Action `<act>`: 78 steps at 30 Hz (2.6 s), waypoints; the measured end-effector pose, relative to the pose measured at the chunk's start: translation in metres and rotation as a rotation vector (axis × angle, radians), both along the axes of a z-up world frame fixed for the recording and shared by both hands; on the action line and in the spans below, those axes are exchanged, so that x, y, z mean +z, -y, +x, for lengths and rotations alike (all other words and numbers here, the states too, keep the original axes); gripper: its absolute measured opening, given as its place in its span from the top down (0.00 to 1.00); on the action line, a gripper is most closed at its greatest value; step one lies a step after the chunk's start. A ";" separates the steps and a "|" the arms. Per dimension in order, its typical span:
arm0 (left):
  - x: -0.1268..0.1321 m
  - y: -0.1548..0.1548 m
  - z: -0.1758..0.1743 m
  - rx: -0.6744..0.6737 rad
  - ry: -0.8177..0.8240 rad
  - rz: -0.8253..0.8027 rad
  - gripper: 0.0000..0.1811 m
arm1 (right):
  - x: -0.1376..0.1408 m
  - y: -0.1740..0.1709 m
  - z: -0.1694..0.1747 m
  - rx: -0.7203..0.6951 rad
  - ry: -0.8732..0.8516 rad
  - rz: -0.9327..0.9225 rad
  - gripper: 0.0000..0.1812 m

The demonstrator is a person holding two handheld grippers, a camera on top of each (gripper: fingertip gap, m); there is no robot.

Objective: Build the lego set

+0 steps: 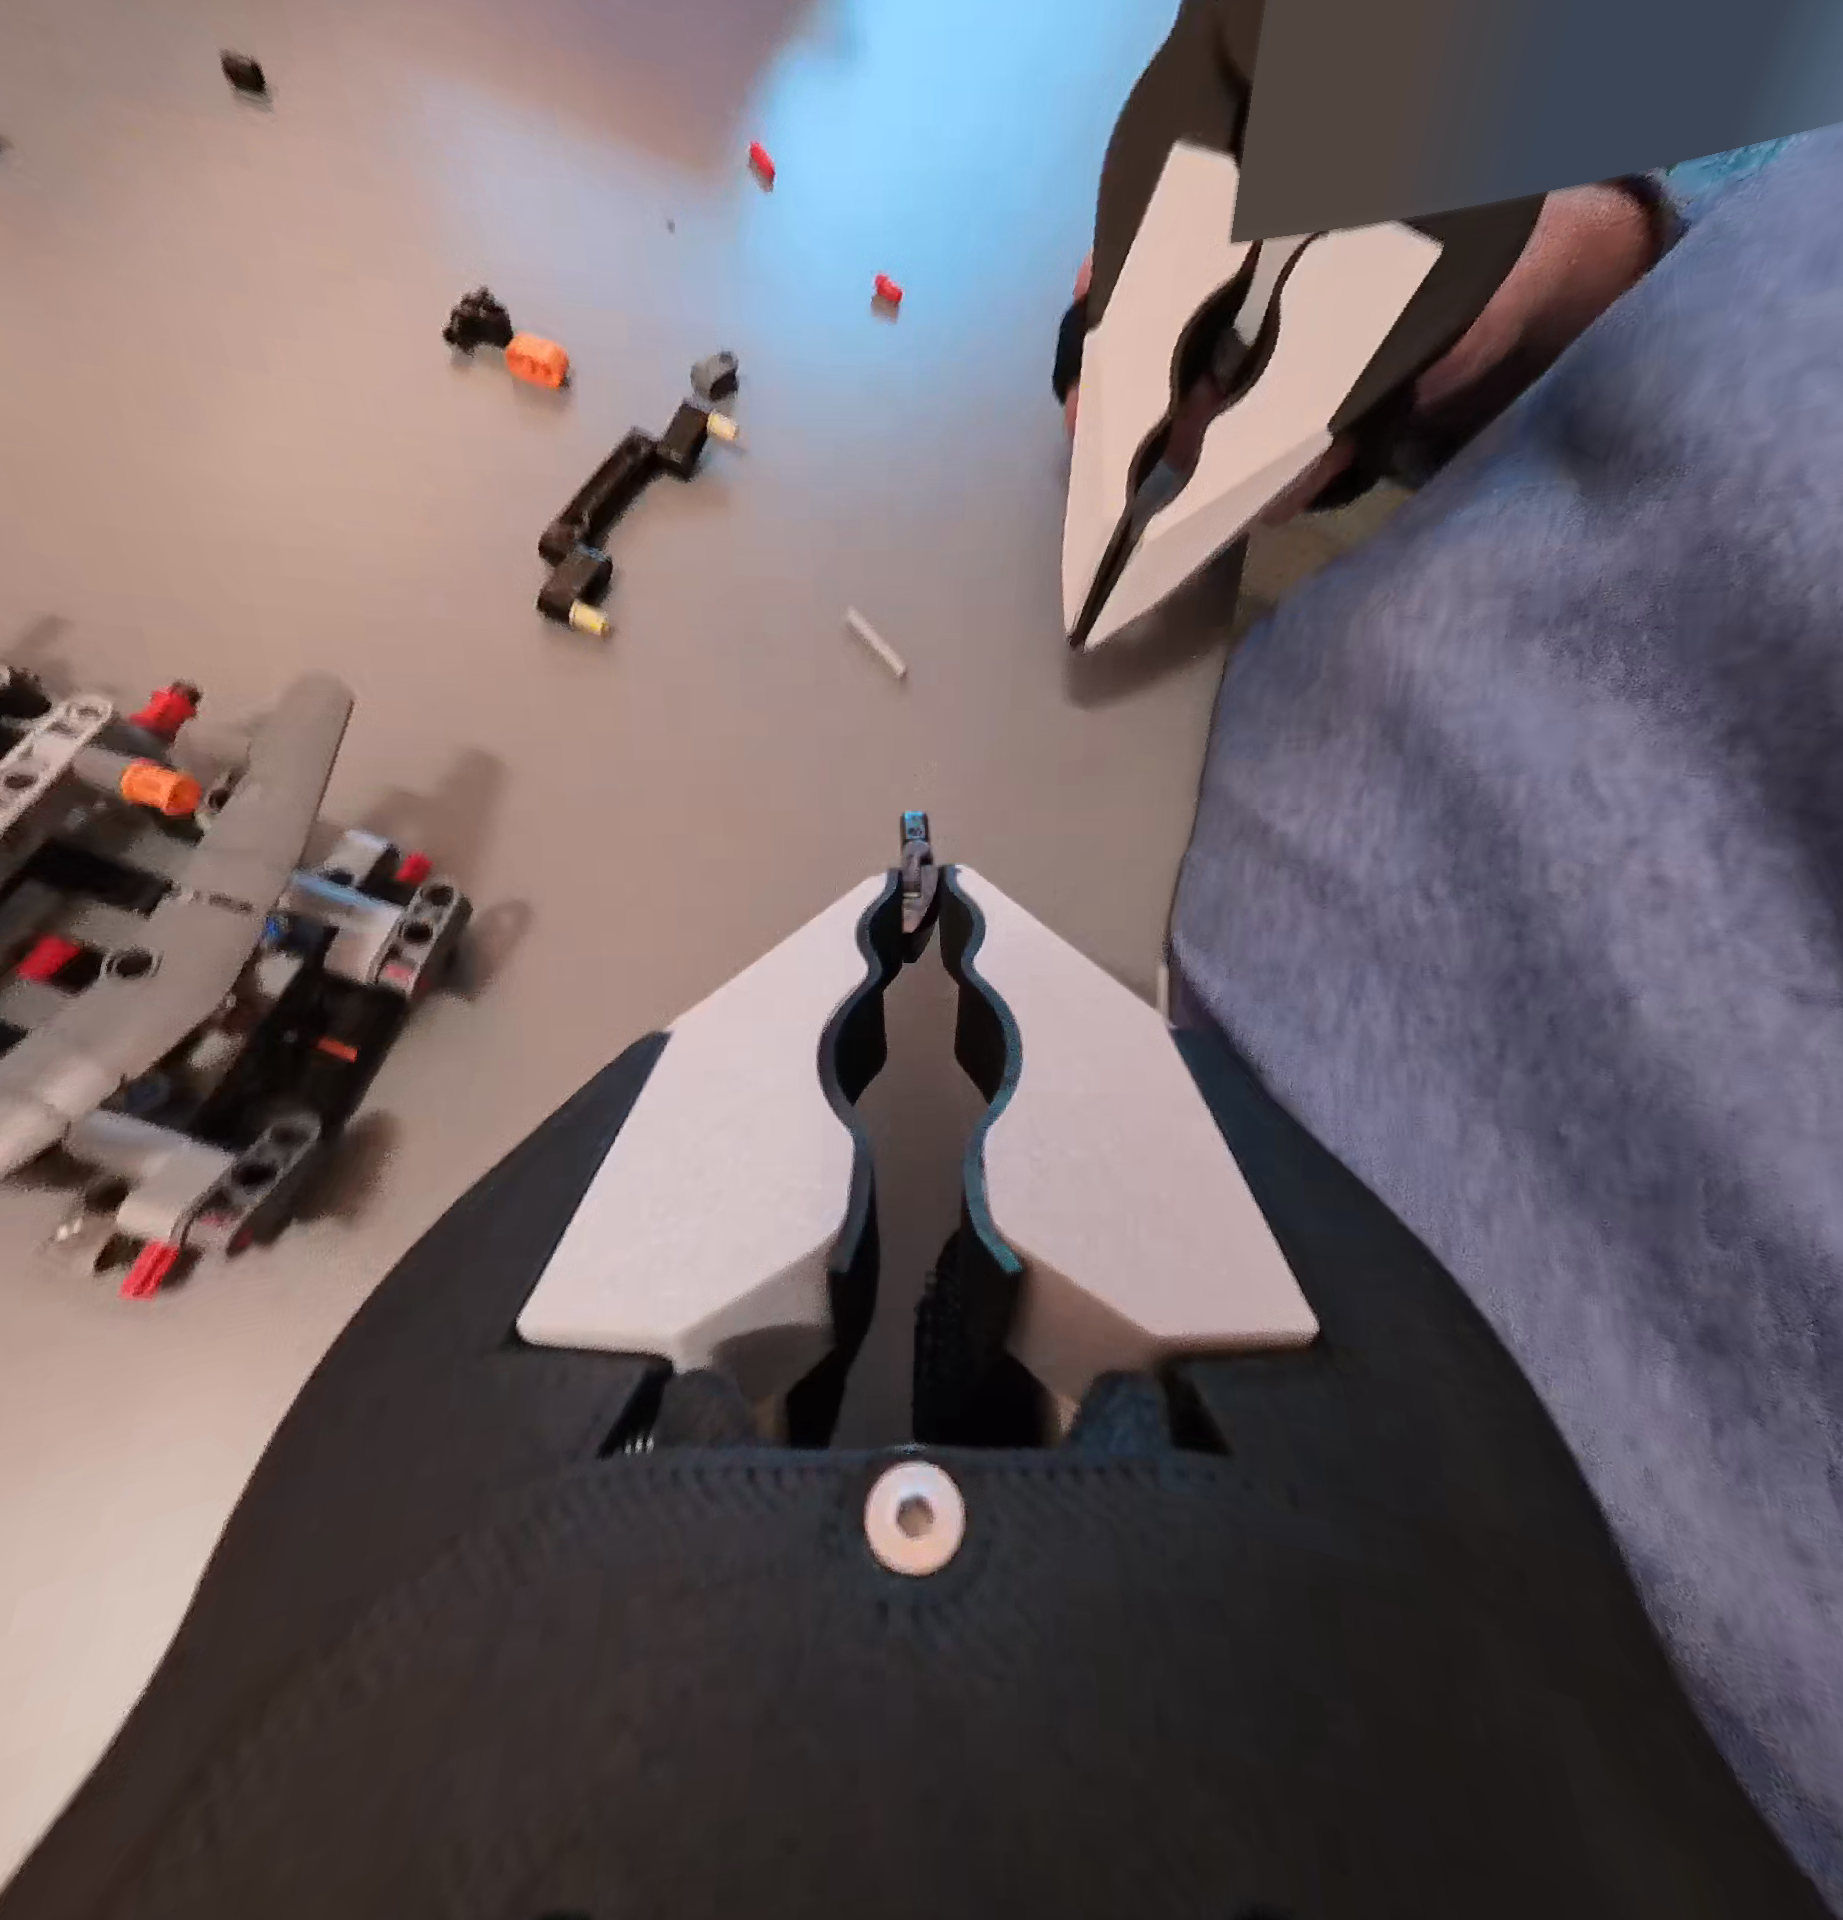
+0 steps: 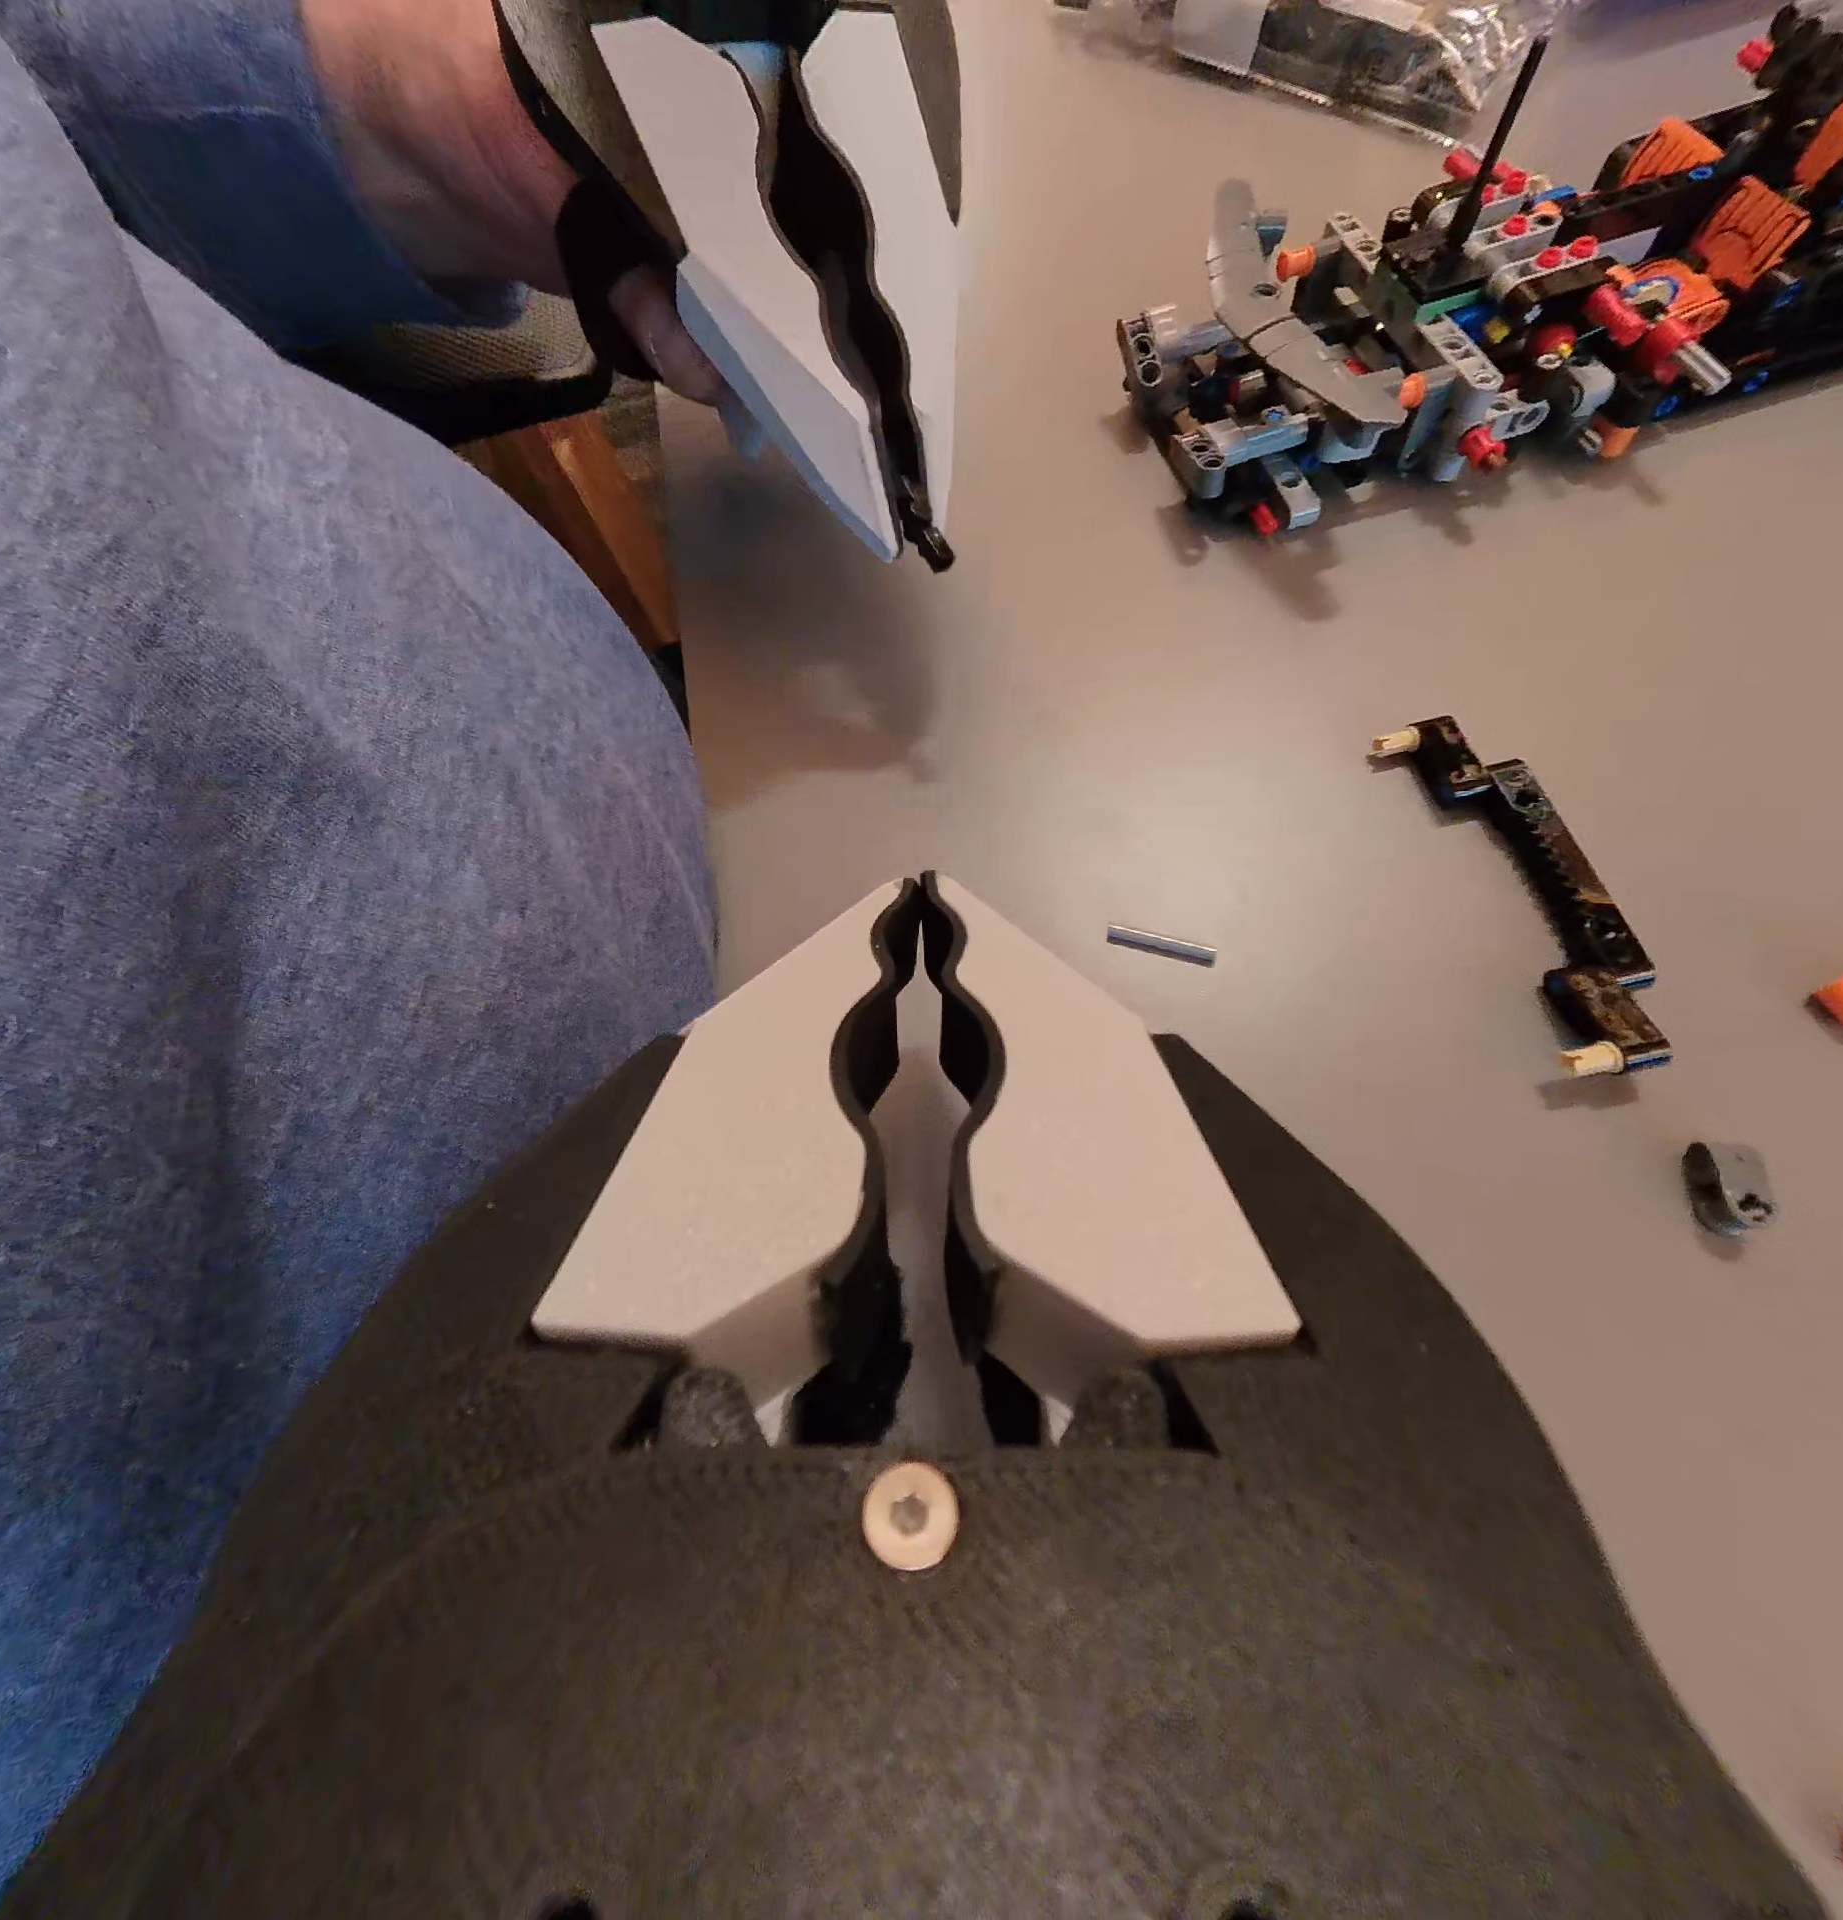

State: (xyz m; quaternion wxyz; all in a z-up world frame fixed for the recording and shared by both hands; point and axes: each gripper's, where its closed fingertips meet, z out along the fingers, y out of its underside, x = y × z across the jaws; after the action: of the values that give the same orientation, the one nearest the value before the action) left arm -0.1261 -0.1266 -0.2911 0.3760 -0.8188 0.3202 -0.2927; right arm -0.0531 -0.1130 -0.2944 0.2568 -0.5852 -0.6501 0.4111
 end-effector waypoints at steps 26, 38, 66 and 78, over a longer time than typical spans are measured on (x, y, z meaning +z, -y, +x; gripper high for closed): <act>-0.022 0.022 -0.013 0.125 -0.058 0.011 0.98 | 0.005 0.026 -0.005 0.173 0.028 0.014 0.98; -0.009 0.016 -0.020 0.180 0.089 0.014 0.98 | 0.007 0.076 0.016 0.299 0.047 0.073 0.95; -0.004 0.023 -0.015 0.113 0.163 -0.009 0.98 | -0.145 0.156 0.030 0.110 0.661 0.026 0.88; -0.005 0.023 -0.014 0.107 0.158 -0.024 0.98 | -0.150 0.157 0.041 0.000 0.808 -0.046 0.89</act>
State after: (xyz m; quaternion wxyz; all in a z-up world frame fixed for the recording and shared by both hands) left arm -0.1398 -0.1498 -0.2964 0.4051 -0.8136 0.2419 -0.3397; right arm -0.0116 -0.2703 -0.4446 -0.0326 -0.7051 -0.6894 0.1626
